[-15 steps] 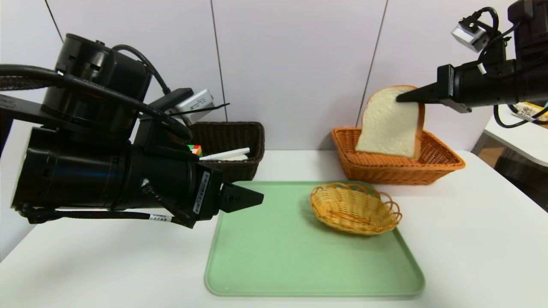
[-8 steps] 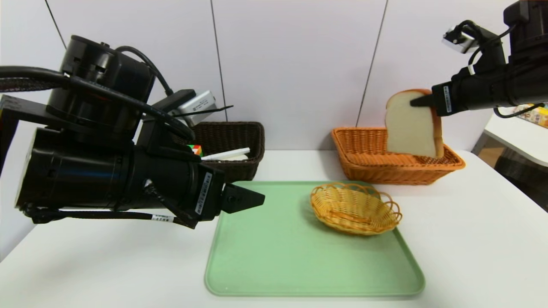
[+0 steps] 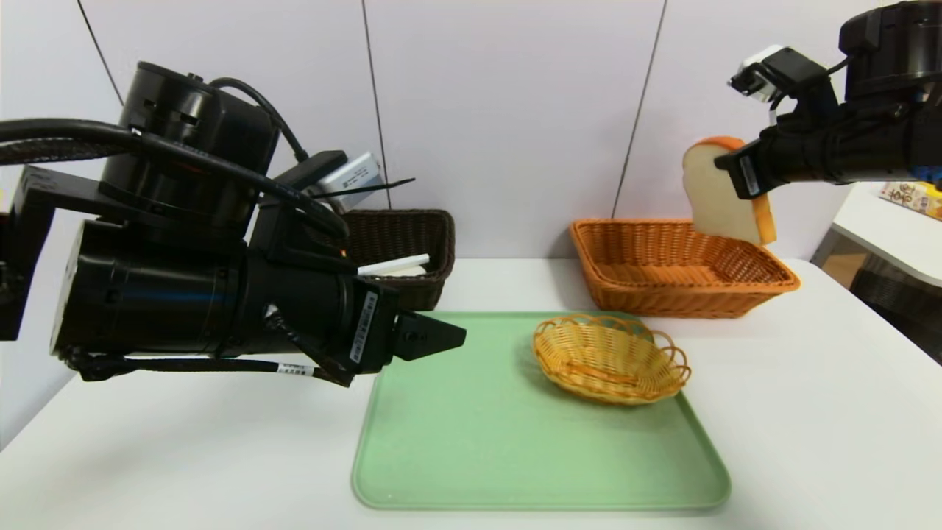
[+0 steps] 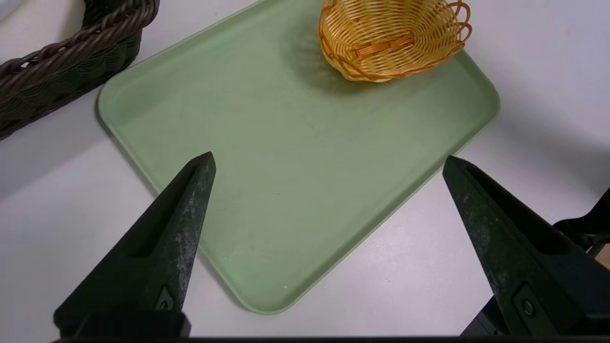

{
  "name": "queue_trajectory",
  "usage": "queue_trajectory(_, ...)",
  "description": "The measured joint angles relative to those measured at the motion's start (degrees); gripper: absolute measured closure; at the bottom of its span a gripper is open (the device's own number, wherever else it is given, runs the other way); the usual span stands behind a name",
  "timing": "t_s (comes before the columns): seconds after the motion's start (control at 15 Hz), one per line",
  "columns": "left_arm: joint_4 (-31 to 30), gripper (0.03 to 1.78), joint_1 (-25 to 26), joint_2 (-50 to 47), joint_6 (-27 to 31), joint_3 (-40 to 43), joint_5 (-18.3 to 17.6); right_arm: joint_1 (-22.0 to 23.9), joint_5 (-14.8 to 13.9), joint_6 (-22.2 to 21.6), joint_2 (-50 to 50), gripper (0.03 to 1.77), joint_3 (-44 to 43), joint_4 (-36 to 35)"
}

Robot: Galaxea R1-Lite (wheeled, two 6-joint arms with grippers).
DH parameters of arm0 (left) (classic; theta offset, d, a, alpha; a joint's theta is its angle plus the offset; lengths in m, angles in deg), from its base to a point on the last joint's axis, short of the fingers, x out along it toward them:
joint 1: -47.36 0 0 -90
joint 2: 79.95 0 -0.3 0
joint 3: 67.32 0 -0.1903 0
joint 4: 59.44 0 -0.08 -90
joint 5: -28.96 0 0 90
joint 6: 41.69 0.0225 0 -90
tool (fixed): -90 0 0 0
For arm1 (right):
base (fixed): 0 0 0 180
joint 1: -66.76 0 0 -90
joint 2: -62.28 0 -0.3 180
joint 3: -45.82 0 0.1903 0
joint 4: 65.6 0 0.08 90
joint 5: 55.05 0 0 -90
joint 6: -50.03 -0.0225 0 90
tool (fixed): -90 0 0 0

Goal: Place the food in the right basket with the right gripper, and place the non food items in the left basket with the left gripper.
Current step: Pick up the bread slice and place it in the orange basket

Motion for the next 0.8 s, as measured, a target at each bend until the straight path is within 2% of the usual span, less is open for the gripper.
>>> queue_trajectory(0.2,-0.11,0.12,-0.34,0.33,0.00,0.02,-0.01,-0.55,-4.05,5.97,-1.40,1.61,3.79,-6.72)
queue_trajectory(0.27,-0.11,0.12,-0.41,0.37,0.00,0.02,-0.01,-0.68,-4.57,7.50,-1.79,1.61,5.32,-9.02)
queue_trajectory(0.53,-0.20,0.12,-0.56,0.45,-0.11,-0.05,0.05,-1.18,-5.07,12.79,-2.58,1.61,9.84,-11.95)
queue_trajectory(0.8,-0.15,0.12,-0.59,0.33,-0.11,-0.05,0.07,-1.29,-5.86,17.23,-3.91,1.61,10.54,-12.78)
